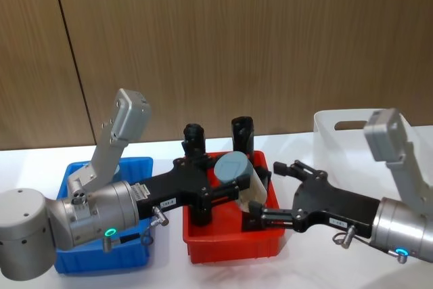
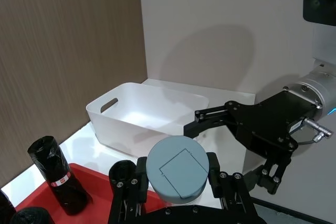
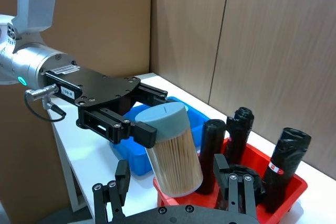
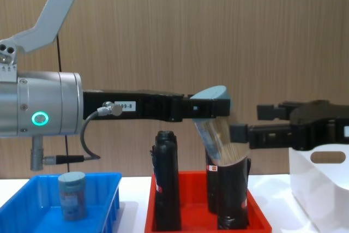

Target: Pick the cotton swabs from the blue box and place them into the white box.

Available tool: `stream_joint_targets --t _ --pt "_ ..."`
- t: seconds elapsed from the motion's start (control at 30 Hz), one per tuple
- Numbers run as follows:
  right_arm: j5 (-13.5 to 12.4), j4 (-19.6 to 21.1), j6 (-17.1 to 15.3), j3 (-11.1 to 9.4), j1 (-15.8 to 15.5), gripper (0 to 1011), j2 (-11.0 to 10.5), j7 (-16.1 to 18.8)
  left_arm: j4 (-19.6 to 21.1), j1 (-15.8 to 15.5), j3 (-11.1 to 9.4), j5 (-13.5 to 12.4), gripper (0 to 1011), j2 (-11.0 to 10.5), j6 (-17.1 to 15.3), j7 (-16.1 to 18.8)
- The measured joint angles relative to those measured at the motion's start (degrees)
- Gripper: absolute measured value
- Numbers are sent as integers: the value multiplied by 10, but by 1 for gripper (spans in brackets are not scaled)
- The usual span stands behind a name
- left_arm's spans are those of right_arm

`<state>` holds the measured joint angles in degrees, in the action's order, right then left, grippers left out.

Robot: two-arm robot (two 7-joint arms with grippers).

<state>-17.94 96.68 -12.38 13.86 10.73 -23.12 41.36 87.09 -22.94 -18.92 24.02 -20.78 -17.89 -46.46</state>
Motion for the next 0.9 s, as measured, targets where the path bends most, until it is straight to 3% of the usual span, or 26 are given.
stream_joint_targets --t 0.9 --pt "66 -49 30 39 43 1002 32 15 0 0 0 0 669 0 0 0"
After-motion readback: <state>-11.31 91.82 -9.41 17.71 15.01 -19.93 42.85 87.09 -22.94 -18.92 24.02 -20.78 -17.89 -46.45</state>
